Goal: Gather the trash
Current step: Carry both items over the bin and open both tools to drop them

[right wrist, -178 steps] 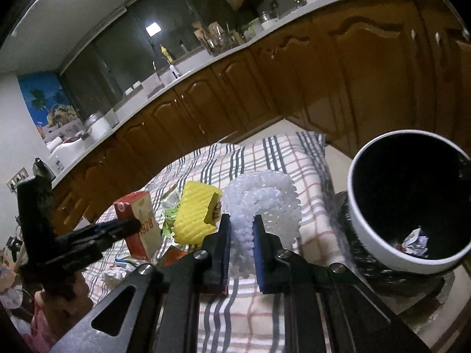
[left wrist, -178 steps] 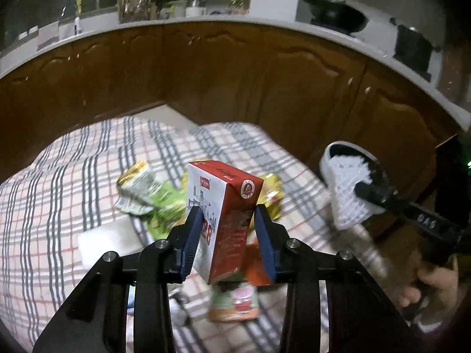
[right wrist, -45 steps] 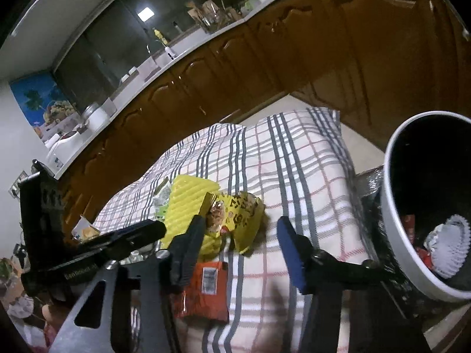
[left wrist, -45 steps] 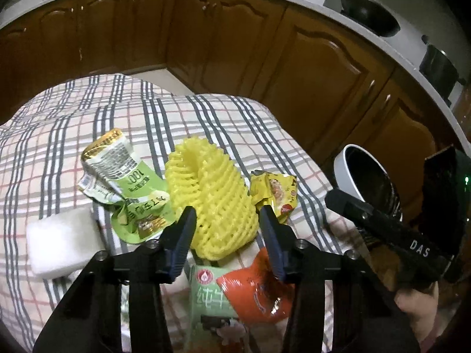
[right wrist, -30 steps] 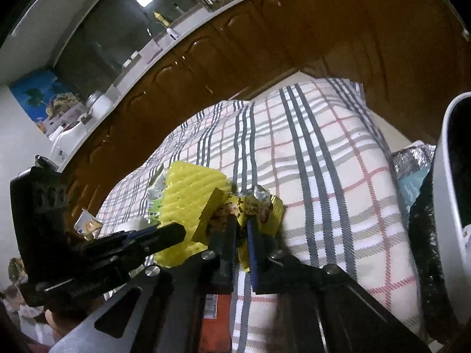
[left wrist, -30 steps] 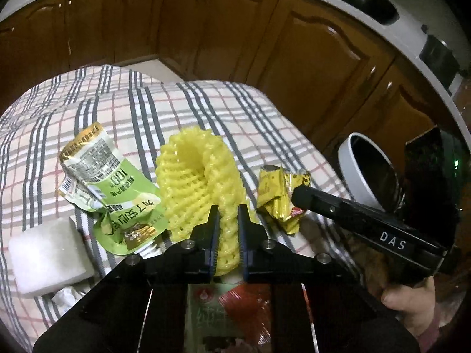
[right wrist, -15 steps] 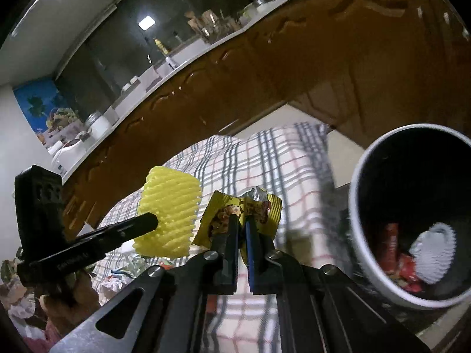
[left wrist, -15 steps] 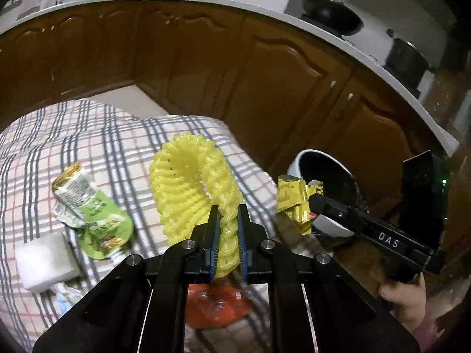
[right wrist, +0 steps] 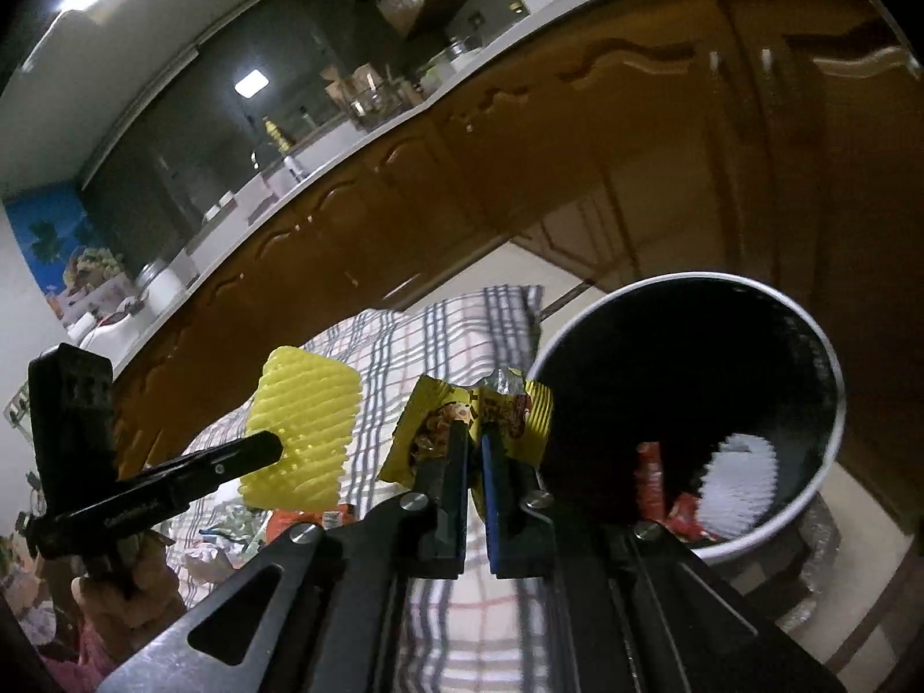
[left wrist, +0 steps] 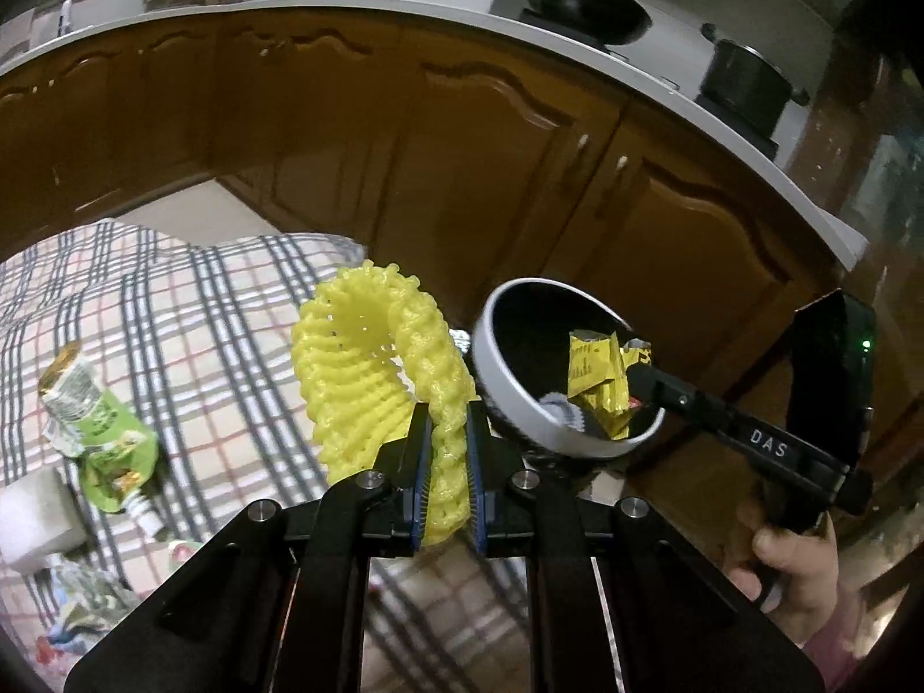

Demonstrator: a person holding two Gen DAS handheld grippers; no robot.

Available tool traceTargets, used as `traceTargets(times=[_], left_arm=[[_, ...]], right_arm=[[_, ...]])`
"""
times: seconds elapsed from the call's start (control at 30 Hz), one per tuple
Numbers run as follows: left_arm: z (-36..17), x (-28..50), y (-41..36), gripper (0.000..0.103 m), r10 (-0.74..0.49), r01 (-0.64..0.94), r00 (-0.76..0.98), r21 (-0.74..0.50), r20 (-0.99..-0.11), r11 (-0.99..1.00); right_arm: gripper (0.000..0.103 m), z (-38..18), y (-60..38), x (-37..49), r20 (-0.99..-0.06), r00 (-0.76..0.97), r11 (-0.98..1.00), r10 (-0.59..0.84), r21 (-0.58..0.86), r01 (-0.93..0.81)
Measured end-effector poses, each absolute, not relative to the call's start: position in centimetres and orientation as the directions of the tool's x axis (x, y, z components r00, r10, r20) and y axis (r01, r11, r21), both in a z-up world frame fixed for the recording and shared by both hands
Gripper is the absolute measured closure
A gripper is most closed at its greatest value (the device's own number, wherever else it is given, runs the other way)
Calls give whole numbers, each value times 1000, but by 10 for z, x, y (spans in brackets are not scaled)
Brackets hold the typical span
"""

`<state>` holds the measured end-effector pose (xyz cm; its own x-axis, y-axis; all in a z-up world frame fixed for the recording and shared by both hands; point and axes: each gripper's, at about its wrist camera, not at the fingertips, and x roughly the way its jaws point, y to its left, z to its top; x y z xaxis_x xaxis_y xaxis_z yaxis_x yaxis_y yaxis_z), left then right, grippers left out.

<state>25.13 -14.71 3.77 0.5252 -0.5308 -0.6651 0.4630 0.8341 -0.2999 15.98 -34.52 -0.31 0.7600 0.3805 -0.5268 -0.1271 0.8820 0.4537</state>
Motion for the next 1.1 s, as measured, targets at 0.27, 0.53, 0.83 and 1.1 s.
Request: traceTargets(times=[0.27,0.53,0.83,1.1], left_arm=[[43,254,-188,93,-555,520,495,-284,-669,806],[45,262,-236,93,-580,581,453,-269,-677,768],[34,281,-273,93,-588,600,401,-284,-702,748],[18,293,-290,93,-573,599,368,-284,-733,749]], right_arm=[[99,-8,-381,149,-533,782,890,324,453,-61],[99,-9,-412,152,-545,794,898,269,440,-2],[99,-13,-428,169,-572,788,909,227,415,39],[99,-19,-432,184,-598,772,916,215,398,54]])
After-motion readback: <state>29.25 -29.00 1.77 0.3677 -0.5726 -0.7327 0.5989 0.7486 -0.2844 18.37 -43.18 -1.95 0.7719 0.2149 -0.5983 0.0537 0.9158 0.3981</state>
